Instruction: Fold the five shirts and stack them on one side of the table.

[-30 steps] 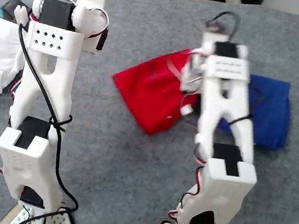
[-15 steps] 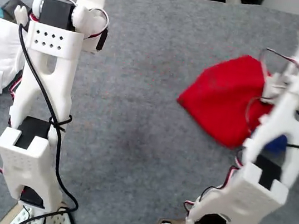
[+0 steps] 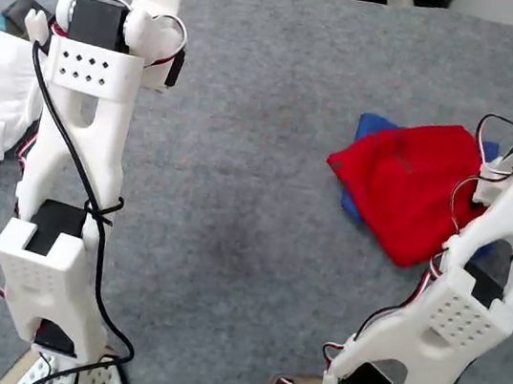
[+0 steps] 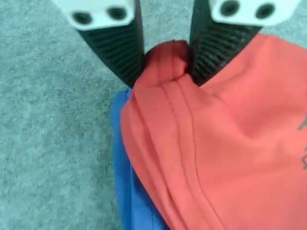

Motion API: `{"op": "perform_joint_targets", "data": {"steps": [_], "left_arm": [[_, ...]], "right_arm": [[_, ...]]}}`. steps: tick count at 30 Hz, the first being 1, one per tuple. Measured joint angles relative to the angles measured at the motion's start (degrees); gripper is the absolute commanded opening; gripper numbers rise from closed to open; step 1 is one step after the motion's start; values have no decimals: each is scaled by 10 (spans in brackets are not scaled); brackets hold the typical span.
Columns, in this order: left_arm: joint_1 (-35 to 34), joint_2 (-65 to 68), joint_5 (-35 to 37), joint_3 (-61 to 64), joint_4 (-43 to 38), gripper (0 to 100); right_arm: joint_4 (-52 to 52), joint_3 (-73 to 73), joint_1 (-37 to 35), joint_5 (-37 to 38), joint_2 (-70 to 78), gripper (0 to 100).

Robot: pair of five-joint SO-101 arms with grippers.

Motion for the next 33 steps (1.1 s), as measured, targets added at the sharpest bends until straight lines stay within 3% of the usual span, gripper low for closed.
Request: {"op": "perform_joint_targets", "data": {"steps": [3, 5, 10, 15, 19, 24, 29, 33], "left_arm": [[0, 0, 0, 0, 0, 30], [0, 0, 0, 0, 0, 30], [0, 0, 0, 0, 0, 30], [0, 0, 0, 0, 0, 30], [0, 0, 0, 0, 0, 30], [0, 0, 0, 0, 0, 30], [0, 0, 0, 0, 0, 30], [0, 0, 0, 0, 0, 30]], "right_arm": [[0, -27, 11, 2, 3, 470], [0, -46, 15, 18, 3, 535], [-4, -102, 13, 32, 4, 396], [-4, -125, 0, -10, 4, 10], [-4, -124, -45, -47, 12, 93], [-60, -119, -61, -90, 87, 16], [-148, -127, -40, -98, 209, 21], [-154, -198, -37, -96, 266, 21]]}}
